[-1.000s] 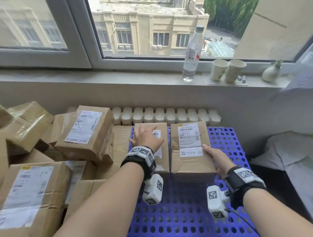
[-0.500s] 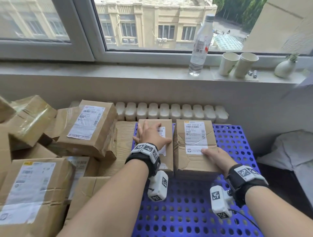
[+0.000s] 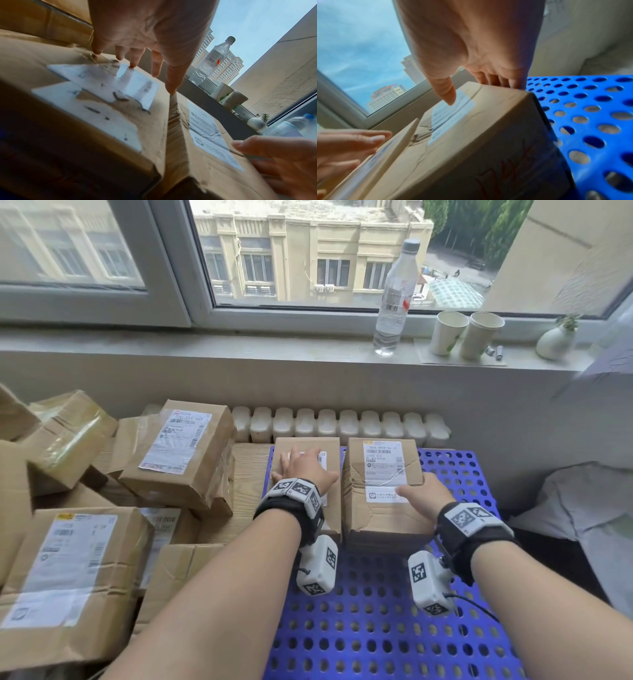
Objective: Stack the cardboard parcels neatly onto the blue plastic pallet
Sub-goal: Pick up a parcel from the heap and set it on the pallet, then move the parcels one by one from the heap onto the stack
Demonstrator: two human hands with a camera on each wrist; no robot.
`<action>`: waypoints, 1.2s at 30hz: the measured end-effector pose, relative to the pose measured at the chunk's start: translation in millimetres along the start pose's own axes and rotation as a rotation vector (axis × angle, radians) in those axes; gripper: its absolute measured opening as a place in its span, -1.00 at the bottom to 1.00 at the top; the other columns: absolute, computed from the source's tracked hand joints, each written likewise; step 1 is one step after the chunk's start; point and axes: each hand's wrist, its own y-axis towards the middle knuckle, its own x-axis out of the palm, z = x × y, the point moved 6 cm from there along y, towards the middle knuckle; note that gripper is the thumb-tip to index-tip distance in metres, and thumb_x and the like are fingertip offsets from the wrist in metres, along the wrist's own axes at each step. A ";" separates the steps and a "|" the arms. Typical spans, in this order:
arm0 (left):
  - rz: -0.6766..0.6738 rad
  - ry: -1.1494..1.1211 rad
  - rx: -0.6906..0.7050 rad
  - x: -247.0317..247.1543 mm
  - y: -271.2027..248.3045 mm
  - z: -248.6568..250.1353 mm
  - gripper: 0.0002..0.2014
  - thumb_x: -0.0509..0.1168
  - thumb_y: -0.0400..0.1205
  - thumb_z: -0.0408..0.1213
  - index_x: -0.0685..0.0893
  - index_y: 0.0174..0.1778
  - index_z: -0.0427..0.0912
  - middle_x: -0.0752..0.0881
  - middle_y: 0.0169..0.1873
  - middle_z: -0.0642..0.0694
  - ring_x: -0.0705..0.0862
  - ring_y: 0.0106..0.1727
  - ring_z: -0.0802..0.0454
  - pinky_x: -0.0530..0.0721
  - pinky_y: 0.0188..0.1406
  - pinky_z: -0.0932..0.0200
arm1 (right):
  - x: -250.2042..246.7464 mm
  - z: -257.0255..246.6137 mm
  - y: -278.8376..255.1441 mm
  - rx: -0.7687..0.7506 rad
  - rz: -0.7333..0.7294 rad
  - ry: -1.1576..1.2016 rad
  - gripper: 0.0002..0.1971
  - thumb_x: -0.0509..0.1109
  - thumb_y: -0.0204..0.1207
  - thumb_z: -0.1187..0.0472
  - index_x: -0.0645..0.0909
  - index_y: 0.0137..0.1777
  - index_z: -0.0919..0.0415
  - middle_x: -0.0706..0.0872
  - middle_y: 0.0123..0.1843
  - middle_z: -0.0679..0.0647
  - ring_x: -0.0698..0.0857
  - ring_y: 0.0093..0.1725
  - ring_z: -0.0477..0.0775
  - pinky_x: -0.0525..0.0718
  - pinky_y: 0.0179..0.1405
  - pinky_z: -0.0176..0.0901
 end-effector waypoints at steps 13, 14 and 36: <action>-0.071 -0.180 0.157 -14.9 -72.2 13.0 -0.65 0.23 0.68 -0.26 0.63 0.40 -0.11 0.61 0.42 -0.08 0.56 0.43 -0.04 0.50 0.38 0.11 | -8.8 -44.7 -78.8 -0.249 0.039 -0.214 -0.50 0.17 0.68 0.06 0.35 0.61 0.13 0.48 0.57 0.15 0.49 0.50 0.18 0.44 0.40 0.01; -0.050 -0.174 0.160 -16.9 -78.7 11.5 -0.65 0.23 0.68 -0.26 0.64 0.39 -0.10 0.61 0.41 -0.08 0.58 0.41 -0.04 0.51 0.36 0.12 | -8.6 -43.5 -84.7 -0.252 0.040 -0.212 -0.51 0.16 0.69 0.05 0.36 0.60 0.13 0.50 0.56 0.16 0.51 0.48 0.18 0.46 0.40 0.02; 0.231 -0.258 0.086 -109.6 -193.8 -101.3 -0.68 0.26 0.62 -0.27 0.67 0.30 -0.06 0.64 0.33 -0.11 0.62 0.27 -0.05 0.54 0.15 0.21 | 71.2 -106.0 -213.3 -0.534 -0.073 -0.216 -0.67 0.22 0.69 0.09 0.63 0.33 0.20 0.68 0.35 0.13 0.62 0.33 0.15 0.51 0.25 -0.10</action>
